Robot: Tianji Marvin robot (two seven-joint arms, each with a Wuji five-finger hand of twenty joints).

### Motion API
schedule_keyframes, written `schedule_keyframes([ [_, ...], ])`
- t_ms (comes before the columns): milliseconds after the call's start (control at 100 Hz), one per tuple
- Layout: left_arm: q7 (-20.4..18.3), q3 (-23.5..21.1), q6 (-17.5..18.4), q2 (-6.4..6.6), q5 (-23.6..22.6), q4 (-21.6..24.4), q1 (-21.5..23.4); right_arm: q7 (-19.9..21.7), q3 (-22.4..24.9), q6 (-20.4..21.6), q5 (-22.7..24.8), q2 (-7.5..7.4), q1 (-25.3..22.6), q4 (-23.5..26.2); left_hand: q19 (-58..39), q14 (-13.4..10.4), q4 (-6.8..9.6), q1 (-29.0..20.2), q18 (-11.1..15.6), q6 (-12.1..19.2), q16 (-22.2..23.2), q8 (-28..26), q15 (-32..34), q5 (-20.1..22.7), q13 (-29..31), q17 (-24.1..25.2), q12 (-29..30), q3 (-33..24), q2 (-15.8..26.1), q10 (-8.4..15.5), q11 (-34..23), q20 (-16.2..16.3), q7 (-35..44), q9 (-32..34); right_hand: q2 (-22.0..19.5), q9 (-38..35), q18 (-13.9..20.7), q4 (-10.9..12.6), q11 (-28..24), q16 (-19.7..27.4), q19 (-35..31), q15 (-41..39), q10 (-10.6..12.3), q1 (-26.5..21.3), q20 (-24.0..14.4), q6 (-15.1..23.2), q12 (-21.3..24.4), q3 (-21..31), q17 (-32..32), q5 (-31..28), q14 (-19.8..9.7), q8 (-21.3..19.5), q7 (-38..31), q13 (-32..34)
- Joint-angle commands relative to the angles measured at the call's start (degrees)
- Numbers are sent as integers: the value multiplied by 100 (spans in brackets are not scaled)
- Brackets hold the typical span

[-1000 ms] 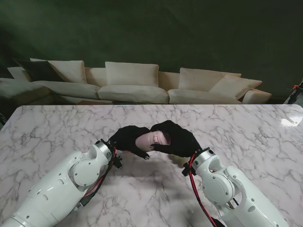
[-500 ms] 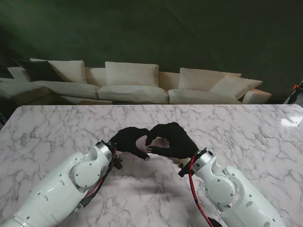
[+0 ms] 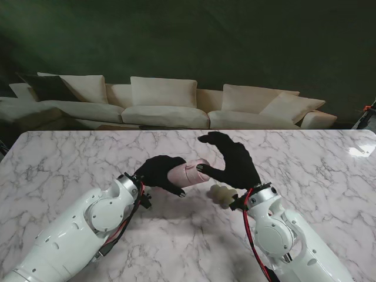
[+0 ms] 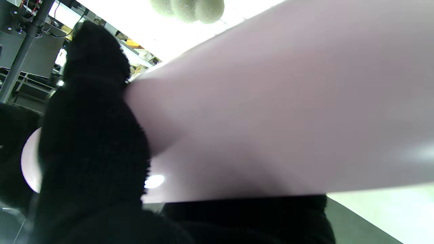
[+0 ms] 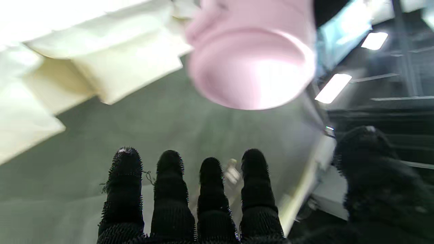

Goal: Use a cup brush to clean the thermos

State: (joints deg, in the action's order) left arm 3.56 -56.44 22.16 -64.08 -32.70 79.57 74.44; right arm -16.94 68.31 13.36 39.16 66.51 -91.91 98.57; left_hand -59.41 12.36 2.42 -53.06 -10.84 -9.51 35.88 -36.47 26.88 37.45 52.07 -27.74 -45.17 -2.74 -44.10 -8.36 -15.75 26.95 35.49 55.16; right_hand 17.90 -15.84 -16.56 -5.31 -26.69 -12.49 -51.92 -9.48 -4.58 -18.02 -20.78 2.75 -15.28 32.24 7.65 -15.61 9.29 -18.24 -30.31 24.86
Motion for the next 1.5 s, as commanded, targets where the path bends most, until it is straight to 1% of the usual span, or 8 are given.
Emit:
schedule_keyframes([
  [0,-49,-13,53,-9,-18,82,-1,384,65,59,-389,-99,-107,37,-648,-504,-45,-1997,702,871,281,-179,905,356,481,-195,-71,-1534,2742,180,-175,237,795,81,-273,298,409,140,-196,-7,-397,-211,-123,315,-109,-210,-34,-334,234,326,125,-36,188,41],
  [220,-38,6,77,-11,-29,63,-22,1022,-41,-474,-712,-175,-89,135,-653,-501,-39,-1997,704,873,284,-177,911,360,480,-194,-71,-1540,2735,181,-180,239,798,77,-402,363,377,179,-318,-556,-1374,-1290,-323,297,-165,-629,-25,-657,1042,-71,140,-10,165,501],
  [530,-102,62,-16,-13,24,56,-71,1363,-322,-38,-785,-250,134,25,-662,-496,-36,-1988,701,876,289,-177,927,370,486,-192,-74,-1546,2734,176,-186,244,803,84,-449,191,-134,192,-319,-682,-1203,-1346,-187,96,-253,62,-24,-784,481,-1549,-106,-840,-664,272],
  [920,-81,83,-86,-25,53,66,-56,969,-499,1159,-854,-185,241,-325,-676,-493,-40,-1992,698,880,299,-179,947,372,484,-190,-83,-1553,2728,170,-190,251,809,81,-330,-2530,-522,237,-93,-41,931,-90,1470,-206,404,742,-66,-800,-857,-4098,-1230,-1204,-1139,636],
  [1160,-60,65,-42,-25,34,50,-54,-48,-341,1869,-656,22,259,-603,-679,-495,-38,-1985,700,881,301,-180,953,377,489,-193,-86,-1559,2729,177,-193,253,814,83,-72,-1262,-105,127,750,575,1134,446,2054,-444,671,1561,247,-481,-939,-2752,-1879,-78,-1058,-456],
  [1270,-42,45,-1,-22,17,55,-32,-396,-189,1772,-372,52,189,-571,-683,-497,-36,-1975,697,881,301,-180,955,380,488,-197,-86,-1563,2732,177,-194,255,816,84,-110,-588,-14,213,854,616,995,490,1804,-78,580,1576,307,40,-833,-1815,-1382,-115,-688,-646],
  [1360,-29,20,41,-17,-8,69,-5,-378,-36,1283,-216,13,43,-388,-684,-496,-30,-1971,693,882,301,-181,956,381,488,-195,-87,-1572,2724,177,-195,256,819,85,-247,92,-10,166,636,406,543,189,380,205,336,768,227,-116,-428,-601,-428,-97,-218,-487],
  [1490,-19,-9,82,-12,-30,82,19,603,206,160,-384,-152,-293,147,-684,-506,-32,-1970,701,885,299,-176,953,369,483,-196,-83,-1574,2725,181,-192,255,812,80,-180,574,135,149,554,195,-59,33,-90,599,144,-280,307,-383,-29,511,-29,35,387,-312],
])
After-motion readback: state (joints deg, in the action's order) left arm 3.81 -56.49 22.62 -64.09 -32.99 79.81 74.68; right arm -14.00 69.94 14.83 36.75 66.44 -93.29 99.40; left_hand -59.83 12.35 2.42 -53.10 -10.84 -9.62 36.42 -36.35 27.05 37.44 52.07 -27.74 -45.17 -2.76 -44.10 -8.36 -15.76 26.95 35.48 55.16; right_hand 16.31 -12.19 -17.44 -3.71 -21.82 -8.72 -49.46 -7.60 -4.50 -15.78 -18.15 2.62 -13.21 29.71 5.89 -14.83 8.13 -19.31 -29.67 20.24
